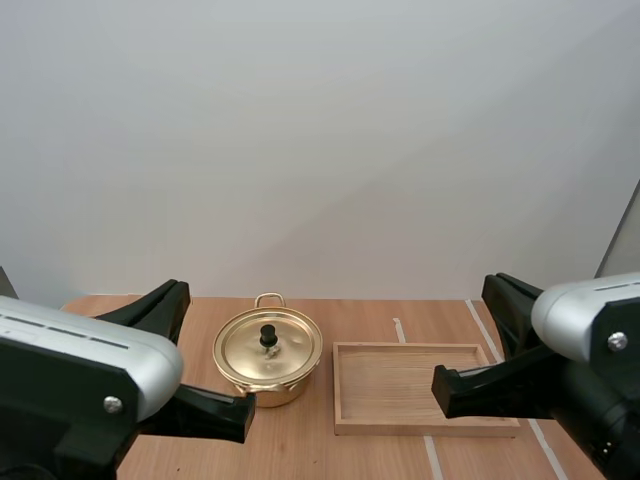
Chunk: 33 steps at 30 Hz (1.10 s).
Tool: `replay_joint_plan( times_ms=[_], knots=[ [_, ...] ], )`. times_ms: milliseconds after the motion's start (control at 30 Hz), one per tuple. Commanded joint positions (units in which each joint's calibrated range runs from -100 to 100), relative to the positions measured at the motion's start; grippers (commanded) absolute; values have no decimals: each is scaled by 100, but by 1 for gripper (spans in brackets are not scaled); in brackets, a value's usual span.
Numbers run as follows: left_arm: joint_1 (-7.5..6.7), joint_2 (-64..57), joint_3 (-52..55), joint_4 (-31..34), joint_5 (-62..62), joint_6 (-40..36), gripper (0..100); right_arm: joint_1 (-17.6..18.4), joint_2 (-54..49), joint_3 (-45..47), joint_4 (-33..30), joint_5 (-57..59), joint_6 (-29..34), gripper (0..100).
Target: Open the lid, put the grape in the pot, and close it
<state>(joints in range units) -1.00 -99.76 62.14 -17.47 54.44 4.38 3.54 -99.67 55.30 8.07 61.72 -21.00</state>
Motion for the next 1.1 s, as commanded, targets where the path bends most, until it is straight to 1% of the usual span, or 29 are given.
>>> replay_joint_plan(
  times_ms=[0,67,133,200,233,333,367,533,700,733,800,867,1000,1067],
  knots=[
    [39,-24,16,26,-216,-55,0,-23,-33,294,-34,-204,18,0],
    [38,-24,16,55,-216,84,0,-23,-33,576,-34,-544,18,0],
    [38,-24,72,72,-289,277,0,-23,-33,926,-188,-1010,18,0],
    [38,-24,278,72,-639,346,0,-23,-33,1348,-432,-1491,18,0],
    [38,-24,433,72,-888,346,0,-23,-33,1582,-534,-1950,18,0],
    [38,-24,934,59,-1558,323,0,-23,-33,2286,-544,-3030,18,0],
    [38,-24,1283,59,-1937,314,0,-23,-33,2515,-544,-3358,18,0],
    [38,-24,2479,59,-2953,314,0,-36,-33,3555,-544,-4460,18,0],
    [38,-24,3351,59,-3522,237,0,-186,-33,4470,-544,-4765,18,0],
    [38,-24,3477,59,-3520,184,0,-217,-33,4470,-544,-4863,18,0],
    [38,-24,3729,59,-3669,86,0,-283,-33,4470,-505,-4235,18,0],
    [38,-24,3786,59,-3876,6,0,-312,-33,4470,-435,-4162,18,0],
    [38,-24,3786,59,-3404,-297,0,-337,-33,4470,-147,-4096,18,0],
    [38,-24,3786,59,-3149,-429,0,-337,-33,4470,25,-3863,18,0]
  ],
)
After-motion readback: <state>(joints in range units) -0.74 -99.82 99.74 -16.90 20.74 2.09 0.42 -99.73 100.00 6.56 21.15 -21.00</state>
